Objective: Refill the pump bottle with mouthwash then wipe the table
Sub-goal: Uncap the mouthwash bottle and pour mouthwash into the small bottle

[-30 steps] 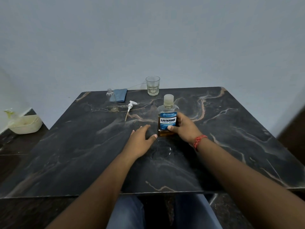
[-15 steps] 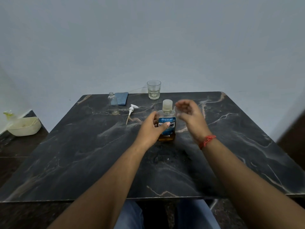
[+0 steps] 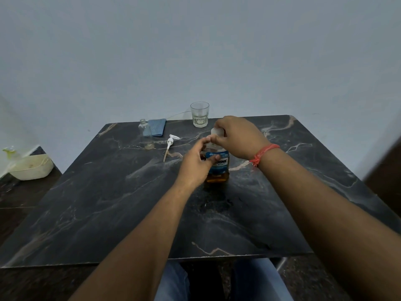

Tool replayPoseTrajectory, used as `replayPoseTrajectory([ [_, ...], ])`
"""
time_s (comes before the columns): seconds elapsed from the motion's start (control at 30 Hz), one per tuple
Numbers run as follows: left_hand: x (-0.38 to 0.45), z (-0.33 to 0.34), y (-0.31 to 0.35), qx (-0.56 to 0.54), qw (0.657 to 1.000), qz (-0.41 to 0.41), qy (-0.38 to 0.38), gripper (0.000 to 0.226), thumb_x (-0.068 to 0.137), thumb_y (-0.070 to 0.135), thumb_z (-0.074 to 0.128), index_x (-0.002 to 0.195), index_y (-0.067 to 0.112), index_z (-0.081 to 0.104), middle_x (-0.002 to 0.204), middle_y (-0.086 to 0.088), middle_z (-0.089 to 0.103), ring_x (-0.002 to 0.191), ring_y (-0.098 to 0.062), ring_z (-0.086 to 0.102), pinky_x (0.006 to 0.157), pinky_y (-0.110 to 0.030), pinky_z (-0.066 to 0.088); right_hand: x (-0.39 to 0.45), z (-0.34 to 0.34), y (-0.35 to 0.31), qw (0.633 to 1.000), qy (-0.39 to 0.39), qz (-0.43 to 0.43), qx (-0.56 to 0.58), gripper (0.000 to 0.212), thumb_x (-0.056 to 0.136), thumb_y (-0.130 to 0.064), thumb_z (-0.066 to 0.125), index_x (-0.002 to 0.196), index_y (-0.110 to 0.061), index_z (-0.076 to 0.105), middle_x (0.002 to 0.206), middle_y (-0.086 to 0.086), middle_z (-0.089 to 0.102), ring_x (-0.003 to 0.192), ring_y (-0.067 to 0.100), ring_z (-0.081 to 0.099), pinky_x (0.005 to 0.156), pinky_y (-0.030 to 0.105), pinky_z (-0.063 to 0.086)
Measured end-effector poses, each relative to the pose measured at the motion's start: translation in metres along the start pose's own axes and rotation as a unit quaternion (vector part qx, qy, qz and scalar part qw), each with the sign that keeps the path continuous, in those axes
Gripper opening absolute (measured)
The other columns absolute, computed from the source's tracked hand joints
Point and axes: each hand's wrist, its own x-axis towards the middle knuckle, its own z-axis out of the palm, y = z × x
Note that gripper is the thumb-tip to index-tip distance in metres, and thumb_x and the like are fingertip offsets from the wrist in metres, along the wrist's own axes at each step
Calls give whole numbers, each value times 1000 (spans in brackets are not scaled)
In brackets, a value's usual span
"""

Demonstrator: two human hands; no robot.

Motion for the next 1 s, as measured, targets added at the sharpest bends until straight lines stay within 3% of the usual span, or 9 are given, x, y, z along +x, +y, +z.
replayPoseTrajectory([
  [0.07,0,1,0,10,1000,2,8,58,92,24,73,142,39,48,147,6,53,125,-1,43,91,-19,39,2,-2,2,1000,-15,-17,8,34,91,-46,56,98,-13,63,92,3,62,84,22,59,67,34,43],
  [0.27,-1,1,3,29,1000,0,5,59,93,25,71,147,33,46,143,2,58,128,-10,51,103,-34,47,8,-13,8,991,-104,-56,63,26,94,-27,59,119,-22,63,103,-8,51,99,14,50,81,29,36],
  [0.4,-1,1,4,18,1000,-16,3,65,94,25,70,151,30,40,146,1,57,134,-17,52,109,-46,47,13,-26,8,979,-170,-74,78,36,93,-6,55,121,-29,63,115,-5,55,105,11,48,85,29,39],
  [0.53,-1,2,3,29,999,-18,10,66,93,26,70,151,35,39,148,2,53,134,-14,48,107,-39,46,14,-33,10,983,-159,-64,72,40,93,-36,60,131,-26,55,120,-7,51,109,9,48,89,26,37],
  [0.6,-1,2,3,28,999,-20,10,66,93,25,70,150,37,39,149,3,53,134,-13,48,106,-38,46,15,-32,10,992,-112,-41,41,39,90,-45,60,120,-19,60,110,-1,56,102,16,54,84,29,42],
  [0.73,-1,2,3,18,1000,-20,8,65,93,24,70,150,36,40,147,2,55,133,-15,51,104,-36,48,13,-28,8,995,-92,-37,24,31,91,-40,60,108,-14,65,92,-1,56,91,20,56,73,30,39],
  [0.87,-2,2,3,18,1000,-16,12,65,93,24,70,150,33,41,146,1,55,134,-17,50,107,-40,48,10,-33,7,987,-129,-30,87,37,90,-24,56,127,-23,62,116,1,60,107,16,55,85,27,40],
  [0.93,-1,2,3,19,1000,-17,13,65,93,24,70,150,33,41,148,0,54,135,-19,50,108,-44,48,10,-33,6,985,-129,-19,113,47,88,-26,59,135,-23,55,127,-1,60,112,14,55,86,23,39],
  [1.0,-1,2,2,26,999,-19,16,67,93,25,71,151,35,39,150,0,51,137,-19,48,106,-37,45,10,-29,6,988,-100,-12,117,46,87,-36,61,130,-19,56,120,-1,61,105,14,57,80,22,40],
])
